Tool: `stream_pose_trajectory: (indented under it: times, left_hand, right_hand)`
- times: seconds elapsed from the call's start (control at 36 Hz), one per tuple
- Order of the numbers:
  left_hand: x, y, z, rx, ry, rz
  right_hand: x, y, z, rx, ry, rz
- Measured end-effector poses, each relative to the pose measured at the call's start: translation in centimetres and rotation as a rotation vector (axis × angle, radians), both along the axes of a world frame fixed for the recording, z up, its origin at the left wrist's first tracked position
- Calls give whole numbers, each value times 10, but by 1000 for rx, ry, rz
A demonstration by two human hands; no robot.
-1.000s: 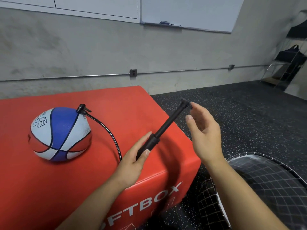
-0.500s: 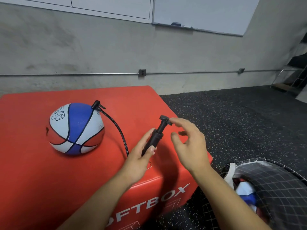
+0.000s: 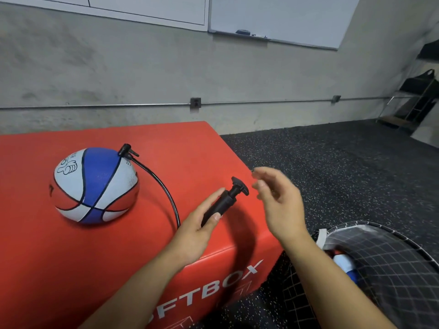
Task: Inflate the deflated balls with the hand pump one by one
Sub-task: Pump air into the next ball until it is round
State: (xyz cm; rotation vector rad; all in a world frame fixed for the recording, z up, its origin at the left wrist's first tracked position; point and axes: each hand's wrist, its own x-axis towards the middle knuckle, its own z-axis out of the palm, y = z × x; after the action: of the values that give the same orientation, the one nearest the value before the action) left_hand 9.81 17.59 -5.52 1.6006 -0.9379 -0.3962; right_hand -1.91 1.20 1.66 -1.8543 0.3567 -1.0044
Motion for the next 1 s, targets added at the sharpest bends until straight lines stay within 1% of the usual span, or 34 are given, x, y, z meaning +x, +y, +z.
stream_pose_trajectory:
  times: [0.08, 0.19, 0.25, 0.44, 0.53, 0.61, 0.78, 0.86, 1.0]
  left_hand:
    - [1, 2, 0, 13, 4, 10]
    - [-4, 0, 1, 15, 9, -13]
    - [-6, -1, 1, 12, 1, -28]
    - [-7, 2, 4, 31, -10, -50]
    - [-6, 3, 6, 47, -9, -42]
    - [-8, 4, 8, 72, -32, -57]
    - [-10, 5, 11, 100, -57, -84]
    - [-13, 5, 14, 101, -66, -100]
    - [-12, 6, 15, 87, -49, -64]
  right_hand:
    - [-5, -12, 12, 44, -42, 2]
    - [-7, -3, 5, 100, 141, 189]
    - [-4, 1, 1, 74, 178, 231]
    - [-1, -3, 8, -13, 122, 146]
    - [-4, -12, 20, -23, -6, 60]
    - [-11, -25, 32, 11, -134, -52]
    - [-24, -36, 37, 18, -248, -219]
    - [-22, -37, 36, 18, -266, -260]
    - [-20, -32, 33, 2, -193, -285]
